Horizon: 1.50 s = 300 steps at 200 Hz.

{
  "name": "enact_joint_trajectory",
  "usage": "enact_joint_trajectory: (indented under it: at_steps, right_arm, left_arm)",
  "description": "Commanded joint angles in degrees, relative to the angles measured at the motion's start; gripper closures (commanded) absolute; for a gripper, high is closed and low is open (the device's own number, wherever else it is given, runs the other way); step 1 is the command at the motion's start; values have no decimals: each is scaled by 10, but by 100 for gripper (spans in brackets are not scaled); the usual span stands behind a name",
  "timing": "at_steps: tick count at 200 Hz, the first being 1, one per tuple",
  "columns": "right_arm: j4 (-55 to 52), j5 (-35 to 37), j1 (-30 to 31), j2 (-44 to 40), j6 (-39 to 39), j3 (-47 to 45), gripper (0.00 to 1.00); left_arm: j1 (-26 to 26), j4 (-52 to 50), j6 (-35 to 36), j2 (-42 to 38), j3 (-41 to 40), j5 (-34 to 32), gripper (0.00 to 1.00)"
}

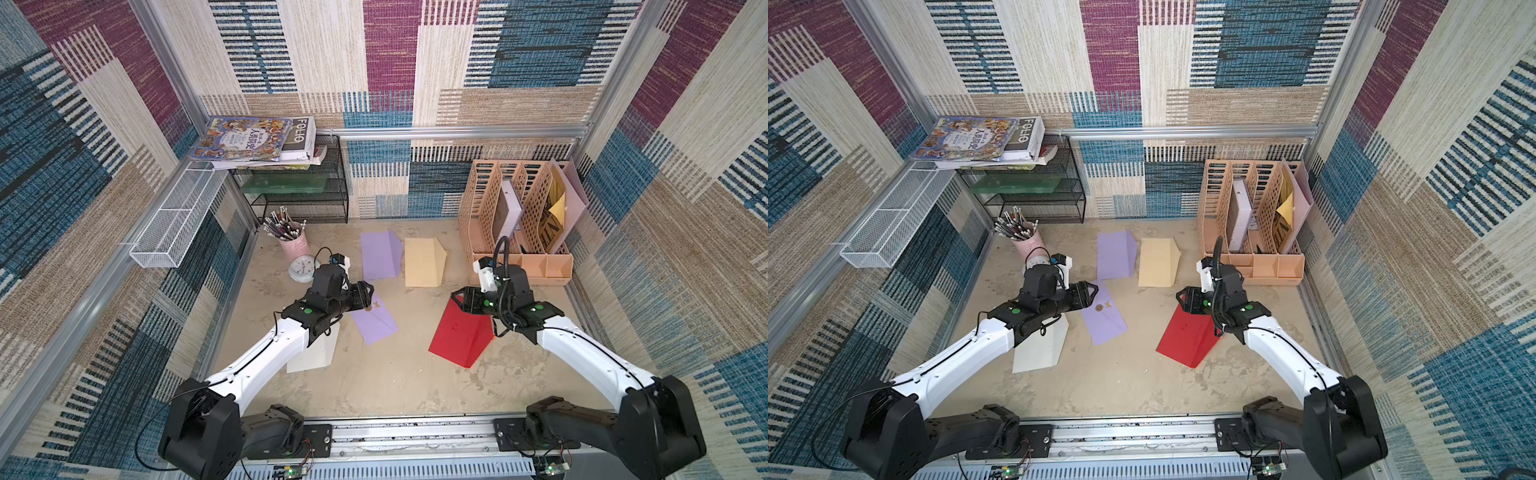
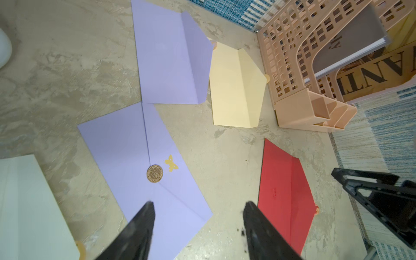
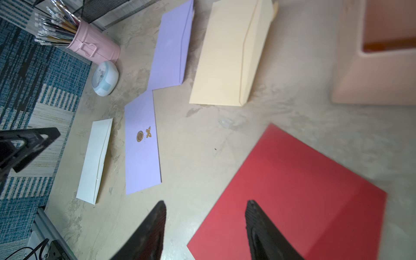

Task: Open the envelope
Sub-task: Move the envelope to the center of the board.

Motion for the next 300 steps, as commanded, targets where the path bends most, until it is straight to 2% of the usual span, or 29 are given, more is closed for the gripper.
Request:
enact_joint_trajectory:
  at_steps: [1, 36, 54, 77, 102, 130, 154, 172, 226, 300]
  right_arm:
    - [34, -17, 37, 79, -14, 56, 43]
    - [29, -58, 84, 238, -31, 174, 54]
    - [14, -92, 109, 304, -44, 235, 55]
    - [-34, -73, 144, 357, -66, 293, 55]
    - [-28, -74, 161, 376, -62, 289, 56]
    - [-21, -82, 181, 399, -60, 290, 56]
    - [-24, -87, 198, 416, -60, 299, 58]
    - [-25, -87, 211, 423, -64, 301, 58]
    - [-22, -104, 217, 445, -66, 293, 59]
    - [-27, -102, 233, 437, -71, 250, 61]
  left_arm:
    - [7, 31, -43, 2, -24, 26, 35]
    - [11, 36, -67, 57, -17, 45, 38]
    - [16, 50, -71, 75, -10, 47, 38]
    - [36, 50, -70, 105, 15, 40, 37]
    - [72, 60, -63, 166, 58, 53, 38]
    - [105, 51, -53, 274, 143, 80, 40]
    - [120, 62, -60, 357, 203, 126, 43]
    - [121, 65, -61, 394, 232, 137, 44]
    - [124, 60, -58, 423, 250, 132, 44]
    - [127, 86, -68, 414, 212, 142, 45]
